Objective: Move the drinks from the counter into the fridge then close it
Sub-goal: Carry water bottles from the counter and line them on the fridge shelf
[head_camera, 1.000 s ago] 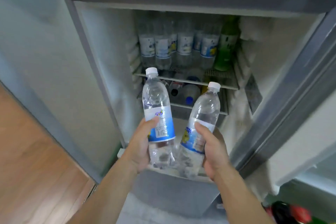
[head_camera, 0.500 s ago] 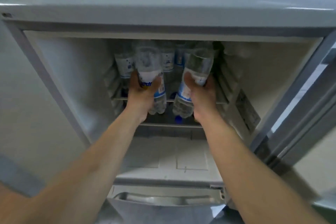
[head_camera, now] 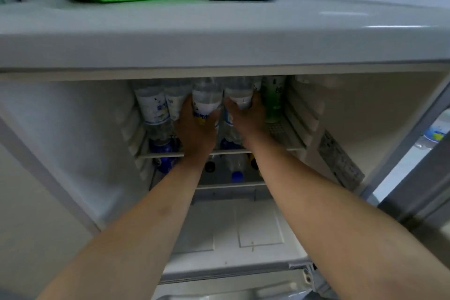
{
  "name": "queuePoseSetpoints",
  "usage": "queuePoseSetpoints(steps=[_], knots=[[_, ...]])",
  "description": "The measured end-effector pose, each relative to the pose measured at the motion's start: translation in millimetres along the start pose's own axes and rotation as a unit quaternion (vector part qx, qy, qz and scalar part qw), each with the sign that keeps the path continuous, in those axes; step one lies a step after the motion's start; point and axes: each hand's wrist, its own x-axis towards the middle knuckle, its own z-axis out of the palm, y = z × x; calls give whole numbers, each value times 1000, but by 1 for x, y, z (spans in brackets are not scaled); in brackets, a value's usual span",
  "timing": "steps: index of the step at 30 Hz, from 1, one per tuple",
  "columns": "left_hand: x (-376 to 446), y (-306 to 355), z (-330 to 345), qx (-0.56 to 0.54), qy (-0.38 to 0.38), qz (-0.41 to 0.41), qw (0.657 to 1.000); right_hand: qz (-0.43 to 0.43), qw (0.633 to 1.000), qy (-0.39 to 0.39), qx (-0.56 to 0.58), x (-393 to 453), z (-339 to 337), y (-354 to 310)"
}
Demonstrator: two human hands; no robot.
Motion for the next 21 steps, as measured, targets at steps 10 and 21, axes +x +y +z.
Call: queuePoseSetpoints(steps=[10,21], knots=[[-10,-14,-22,184,-36,20,982,24,964,-50,-261,-21,-22,29],[-10,-15,3,224,-3,-24,974,26,955,-41,-294,-3,-5,28]])
